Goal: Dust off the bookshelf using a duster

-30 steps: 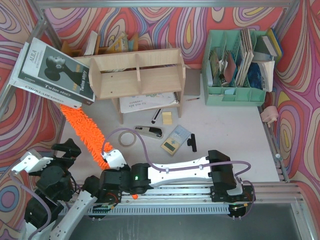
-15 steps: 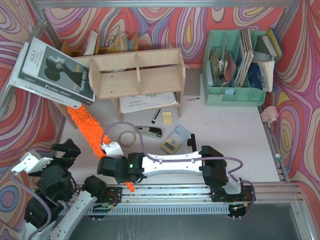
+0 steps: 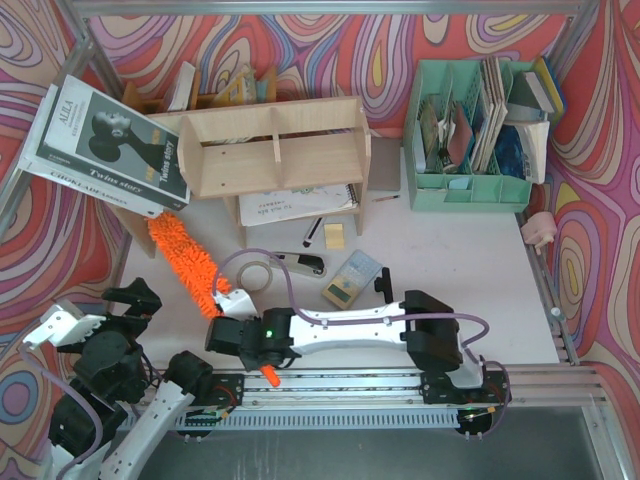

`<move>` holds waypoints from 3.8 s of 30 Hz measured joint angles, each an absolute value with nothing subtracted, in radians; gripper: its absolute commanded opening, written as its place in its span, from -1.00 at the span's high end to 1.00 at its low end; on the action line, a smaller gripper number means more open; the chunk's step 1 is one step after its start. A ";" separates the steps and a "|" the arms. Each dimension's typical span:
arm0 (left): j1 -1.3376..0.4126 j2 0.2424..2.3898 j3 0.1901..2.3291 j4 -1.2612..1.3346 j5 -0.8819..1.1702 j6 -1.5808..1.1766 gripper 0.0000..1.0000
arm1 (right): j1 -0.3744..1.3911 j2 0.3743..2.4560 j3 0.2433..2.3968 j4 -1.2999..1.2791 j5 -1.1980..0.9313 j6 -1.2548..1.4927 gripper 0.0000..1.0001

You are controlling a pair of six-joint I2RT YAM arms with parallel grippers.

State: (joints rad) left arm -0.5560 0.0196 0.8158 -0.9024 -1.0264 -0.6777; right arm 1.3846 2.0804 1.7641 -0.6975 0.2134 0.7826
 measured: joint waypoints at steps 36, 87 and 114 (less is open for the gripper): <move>-0.556 0.020 0.816 -0.904 -1.026 -0.678 -0.97 | 1.409 1.980 1.645 -0.629 0.233 0.773 1.00; -0.556 0.020 0.816 -0.904 -1.027 -0.678 -0.97 | 1.381 1.983 1.730 -0.566 0.247 0.734 1.00; -0.556 0.020 0.816 -0.903 -1.034 -0.677 -0.97 | 1.309 2.125 1.859 -0.625 0.278 0.636 1.00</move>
State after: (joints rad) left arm -0.5560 0.0196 0.8158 -0.9031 -1.0344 -0.6765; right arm 1.3087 2.1254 1.8587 -0.6247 0.2779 0.6357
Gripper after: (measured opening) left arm 0.984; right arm 0.331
